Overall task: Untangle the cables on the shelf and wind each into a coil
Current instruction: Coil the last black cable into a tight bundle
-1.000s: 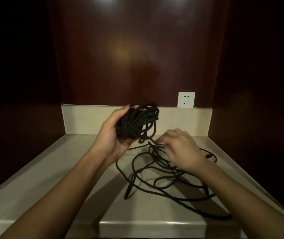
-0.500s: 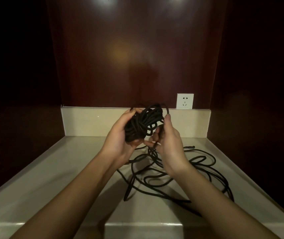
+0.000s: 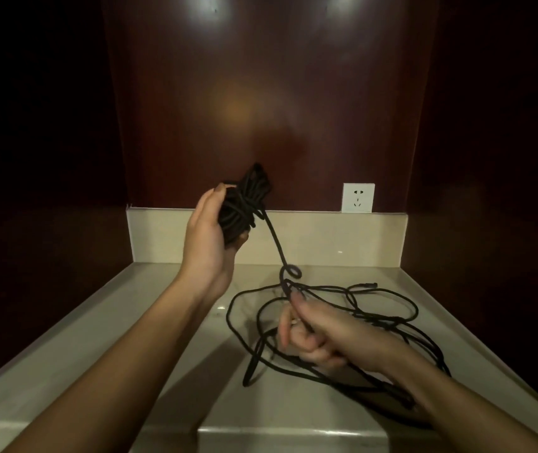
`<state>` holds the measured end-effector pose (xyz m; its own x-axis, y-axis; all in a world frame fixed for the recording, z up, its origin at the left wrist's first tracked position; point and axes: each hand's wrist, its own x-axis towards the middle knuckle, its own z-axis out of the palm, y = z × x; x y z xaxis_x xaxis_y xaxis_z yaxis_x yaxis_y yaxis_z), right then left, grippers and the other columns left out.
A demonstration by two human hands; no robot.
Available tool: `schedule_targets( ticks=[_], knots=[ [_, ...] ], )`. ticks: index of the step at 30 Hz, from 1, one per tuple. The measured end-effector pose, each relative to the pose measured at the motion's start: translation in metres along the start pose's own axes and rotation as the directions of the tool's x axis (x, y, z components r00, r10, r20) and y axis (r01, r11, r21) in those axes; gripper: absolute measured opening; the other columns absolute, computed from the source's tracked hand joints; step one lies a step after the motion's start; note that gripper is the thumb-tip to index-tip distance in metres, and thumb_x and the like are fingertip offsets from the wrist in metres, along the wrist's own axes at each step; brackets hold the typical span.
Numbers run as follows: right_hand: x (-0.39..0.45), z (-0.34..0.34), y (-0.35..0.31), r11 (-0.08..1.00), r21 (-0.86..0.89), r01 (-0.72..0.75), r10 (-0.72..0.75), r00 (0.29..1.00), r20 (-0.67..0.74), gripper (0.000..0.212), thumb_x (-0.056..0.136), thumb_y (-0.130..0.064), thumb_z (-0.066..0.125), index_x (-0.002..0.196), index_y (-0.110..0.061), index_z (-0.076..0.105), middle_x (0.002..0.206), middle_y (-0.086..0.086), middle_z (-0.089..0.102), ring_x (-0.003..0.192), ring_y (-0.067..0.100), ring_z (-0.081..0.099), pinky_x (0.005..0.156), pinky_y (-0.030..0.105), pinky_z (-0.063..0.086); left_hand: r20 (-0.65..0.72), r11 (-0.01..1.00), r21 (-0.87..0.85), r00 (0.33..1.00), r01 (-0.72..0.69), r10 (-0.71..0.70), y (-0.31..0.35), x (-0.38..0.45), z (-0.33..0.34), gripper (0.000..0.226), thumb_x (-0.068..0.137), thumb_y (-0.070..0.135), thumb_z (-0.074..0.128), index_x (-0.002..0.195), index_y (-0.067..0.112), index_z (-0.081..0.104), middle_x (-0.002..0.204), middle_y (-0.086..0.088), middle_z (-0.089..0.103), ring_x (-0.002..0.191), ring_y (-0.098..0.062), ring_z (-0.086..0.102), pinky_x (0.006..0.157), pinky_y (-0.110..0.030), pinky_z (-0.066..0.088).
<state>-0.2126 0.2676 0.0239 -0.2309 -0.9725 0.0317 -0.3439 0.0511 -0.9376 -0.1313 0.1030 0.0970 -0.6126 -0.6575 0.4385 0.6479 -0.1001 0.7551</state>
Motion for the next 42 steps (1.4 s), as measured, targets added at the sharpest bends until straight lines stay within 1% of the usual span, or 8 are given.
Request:
schedule_targets(
  ticks=[3,6,9,15,25,29,33,42],
  knots=[
    [0.005,0.008,-0.009,0.998,0.069,-0.005,0.012,0.994,-0.105,0.066,0.097,-0.062,0.029,0.078,-0.007,0.06,0.056,0.004,0.03,0.045,0.016,0.031,0.044,0.025,0.036,0.014,0.976,0.175,0.991,-0.133,0.132,-0.007,-0.004,0.009,0.013,0.104,0.02,0.049,0.104,0.014,0.06,0.077,0.003,0.063,0.06,-0.006,0.058,0.051,-0.019,0.042],
    [0.013,0.012,-0.01,0.971,-0.23,-0.071,0.014,0.97,-0.242,0.043,0.104,-0.047,0.039,0.111,-0.013,0.065,0.083,0.005,0.063,0.079,0.02,0.062,0.085,0.029,0.049,0.085,0.939,0.269,0.976,-0.215,0.199,-0.009,-0.01,0.017,0.011,0.103,0.017,0.052,0.103,0.011,0.061,0.073,0.005,0.065,0.06,-0.006,0.061,0.049,-0.02,0.045],
    [0.011,0.01,-0.013,0.982,-0.177,-0.062,-0.003,0.938,-0.346,0.072,0.099,-0.032,0.056,0.157,-0.023,0.014,0.138,-0.005,0.051,0.114,0.006,0.05,0.094,0.026,0.04,0.191,0.887,0.358,0.953,-0.292,0.237,-0.012,-0.014,0.018,0.008,0.101,0.013,0.056,0.097,0.015,0.062,0.079,0.002,0.064,0.073,-0.014,0.062,0.059,-0.032,0.056],
    [0.01,-0.003,-0.053,0.854,-0.161,0.495,-0.429,0.495,-0.755,0.081,0.068,-0.001,0.045,0.145,-0.027,0.037,0.148,-0.009,0.042,0.137,0.002,0.038,0.116,0.026,0.029,0.292,0.911,0.366,0.953,-0.191,0.082,0.0,-0.018,0.016,0.01,0.1,0.013,0.053,0.097,0.01,0.062,0.07,0.003,0.064,0.056,-0.009,0.061,0.046,-0.02,0.043],
    [0.038,0.004,-0.061,0.692,0.359,0.626,-0.283,0.693,-0.663,0.054,0.104,-0.045,0.029,0.129,-0.011,0.062,0.129,0.01,0.066,0.127,0.023,0.056,0.116,0.044,0.034,0.458,0.947,0.089,0.831,0.31,-0.315,0.02,-0.016,0.004,0.016,0.081,0.03,0.054,0.092,0.021,0.062,0.08,0.002,0.063,0.063,-0.009,0.06,0.046,-0.02,0.047],
    [0.053,0.025,-0.063,0.695,0.503,0.514,-0.146,0.786,-0.601,0.04,0.105,-0.032,0.031,0.097,-0.016,0.067,0.083,0.004,0.074,0.075,0.012,0.068,0.074,0.03,0.048,0.486,0.939,0.051,0.813,0.34,-0.32,0.024,-0.019,0.012,0.015,0.084,0.027,0.052,0.085,0.017,0.063,0.076,0.0,0.064,0.063,-0.011,0.065,0.05,-0.022,0.05],
    [0.066,0.041,-0.056,0.742,0.516,0.429,-0.026,0.787,-0.617,0.022,0.102,-0.018,0.035,0.093,-0.01,0.054,0.064,-0.002,0.052,0.046,0.005,0.03,0.046,0.019,0.022,0.419,0.962,0.067,0.868,0.264,-0.267,0.021,-0.012,0.013,0.014,0.086,0.028,0.053,0.084,0.017,0.061,0.074,0.0,0.061,0.065,-0.012,0.061,0.06,-0.026,0.035],
    [0.069,0.025,-0.029,0.944,-0.272,0.184,-0.329,0.522,-0.787,0.042,0.09,-0.052,0.047,0.081,-0.013,0.061,0.07,0.004,0.063,0.069,0.023,0.058,0.068,0.045,0.048,0.317,0.986,0.169,0.947,-0.002,-0.052,0.017,-0.015,0.016,0.024,0.098,0.021,0.047,0.082,0.02,0.066,0.077,0.002,0.059,0.067,-0.009,0.053,0.056,-0.025,0.036]
  ],
)
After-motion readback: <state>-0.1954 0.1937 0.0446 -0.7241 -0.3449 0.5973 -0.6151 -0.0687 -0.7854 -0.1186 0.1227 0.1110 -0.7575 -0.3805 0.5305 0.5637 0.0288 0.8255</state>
